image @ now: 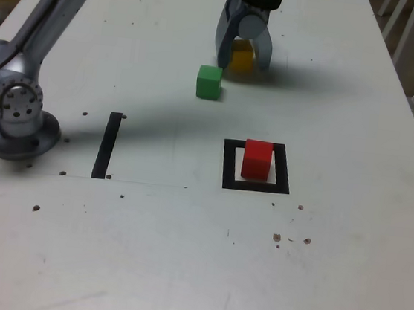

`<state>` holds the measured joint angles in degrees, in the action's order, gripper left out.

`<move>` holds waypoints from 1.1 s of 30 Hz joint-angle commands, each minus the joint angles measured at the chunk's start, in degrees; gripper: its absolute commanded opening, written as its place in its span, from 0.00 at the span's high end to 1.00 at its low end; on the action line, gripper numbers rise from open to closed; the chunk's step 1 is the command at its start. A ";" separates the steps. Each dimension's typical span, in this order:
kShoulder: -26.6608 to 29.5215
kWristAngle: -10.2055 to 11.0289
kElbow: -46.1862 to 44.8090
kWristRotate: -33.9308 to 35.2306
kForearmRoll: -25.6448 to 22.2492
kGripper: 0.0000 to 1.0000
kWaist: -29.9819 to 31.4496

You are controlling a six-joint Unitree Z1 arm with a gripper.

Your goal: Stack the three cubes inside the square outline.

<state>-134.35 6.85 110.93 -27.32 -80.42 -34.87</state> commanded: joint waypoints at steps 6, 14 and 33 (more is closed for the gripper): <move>0.30 0.03 0.22 -0.02 -0.57 0.74 0.37; 3.37 1.52 -0.22 0.17 -1.33 0.74 1.54; 17.31 1.10 -10.71 8.37 -2.94 0.74 16.66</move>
<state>-117.78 8.33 100.87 -19.70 -83.26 -19.09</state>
